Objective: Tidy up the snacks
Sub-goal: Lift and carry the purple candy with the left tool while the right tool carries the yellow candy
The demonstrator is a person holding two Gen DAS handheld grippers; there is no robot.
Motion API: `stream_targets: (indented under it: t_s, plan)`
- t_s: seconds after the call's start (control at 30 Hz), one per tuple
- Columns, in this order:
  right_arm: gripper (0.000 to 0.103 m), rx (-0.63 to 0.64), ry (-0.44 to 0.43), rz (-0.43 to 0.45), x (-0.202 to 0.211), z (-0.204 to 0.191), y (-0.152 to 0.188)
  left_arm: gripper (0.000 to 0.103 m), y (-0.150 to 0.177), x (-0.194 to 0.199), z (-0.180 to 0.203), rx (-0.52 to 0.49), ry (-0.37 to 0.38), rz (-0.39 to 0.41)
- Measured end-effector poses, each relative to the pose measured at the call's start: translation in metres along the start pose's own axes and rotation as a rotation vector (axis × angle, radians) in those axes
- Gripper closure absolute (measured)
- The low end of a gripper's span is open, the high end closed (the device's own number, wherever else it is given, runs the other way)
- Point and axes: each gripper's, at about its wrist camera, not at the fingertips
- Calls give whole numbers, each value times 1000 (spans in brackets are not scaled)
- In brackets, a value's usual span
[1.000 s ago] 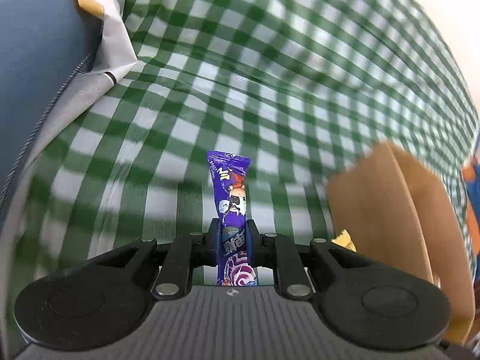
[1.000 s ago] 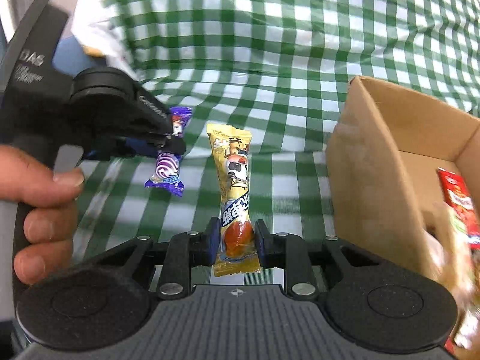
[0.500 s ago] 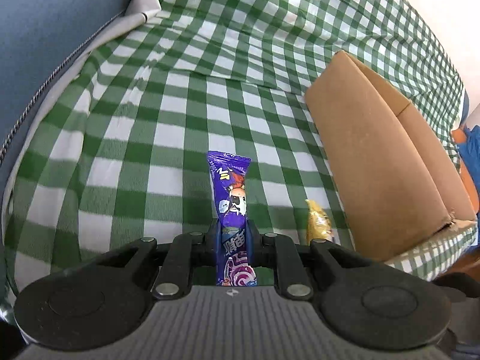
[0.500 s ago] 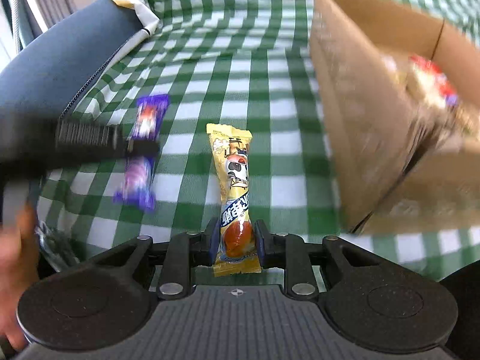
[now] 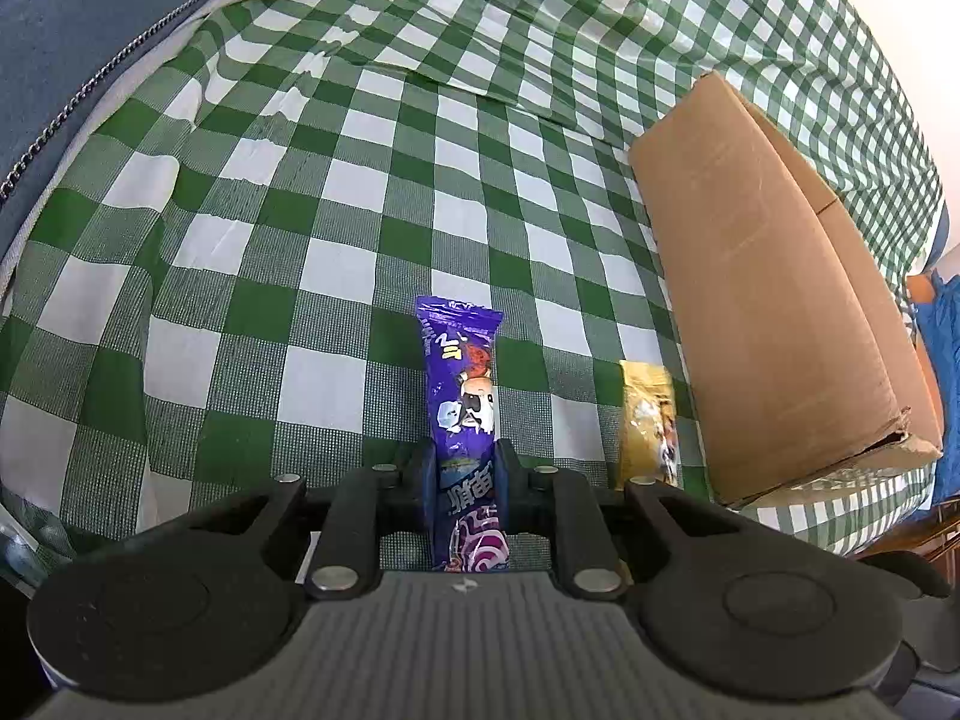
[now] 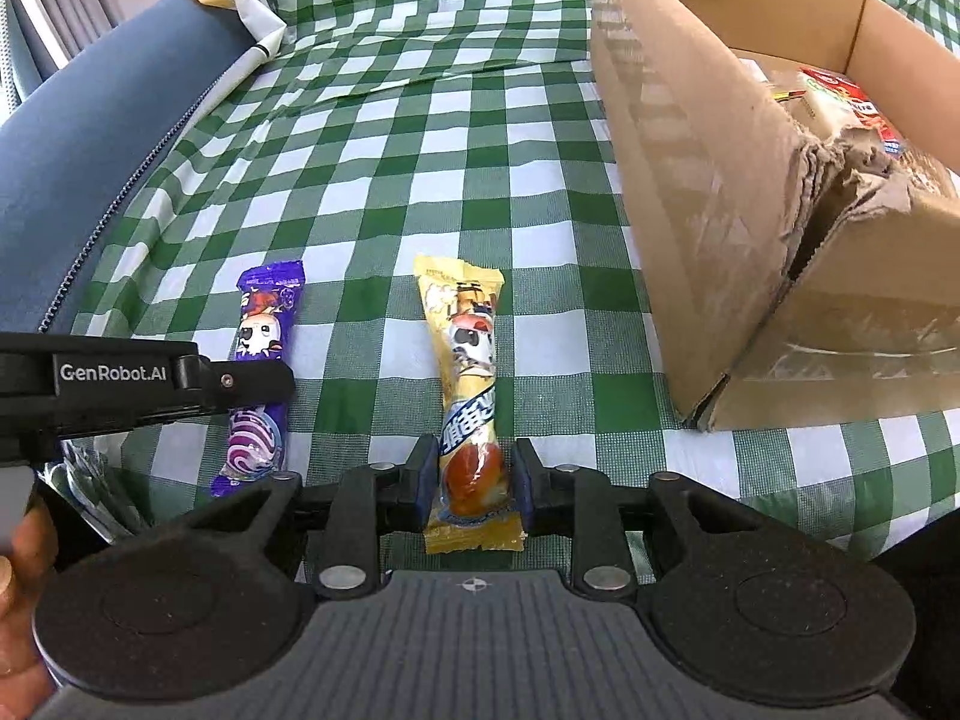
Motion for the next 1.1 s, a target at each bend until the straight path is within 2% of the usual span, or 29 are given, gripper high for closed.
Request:
stream_targets:
  t_s: [0.07,0.33,0.63,0.67,0.73,0.83,1.1]
  plan:
    - [63,1,-2,5,1,0,0,81,-1,0,2,-7,-5,0]
    - [62,25,-6,-4,-3,-4,0,72,0,-3,8,-52,-22,1]
    - [65,68,18,-1,-4,-9,1,71,-1,-5,9,-64,-28,1]
    - [67,65,23,0,-4,-8,1,72,-1,-5,9,-66,-30,2]
    - [78,55,21,2,-3,-6,1,73,-2,-6,10,-72,-36,3]
    - [78,37,13,5,-2,-3,1,82,-2,-7,11,-87,-52,5]
    - [78,60,27,57,9,-6,1,84,-3,-1,10,-89,-43,34]
Point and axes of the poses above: each gripper's, at about its wrist camera, not at the fingertips, and x roughly against the way its jaws point, z to its right, y to its underside, and after that the axes turned 10 degrees about -z, right-handed
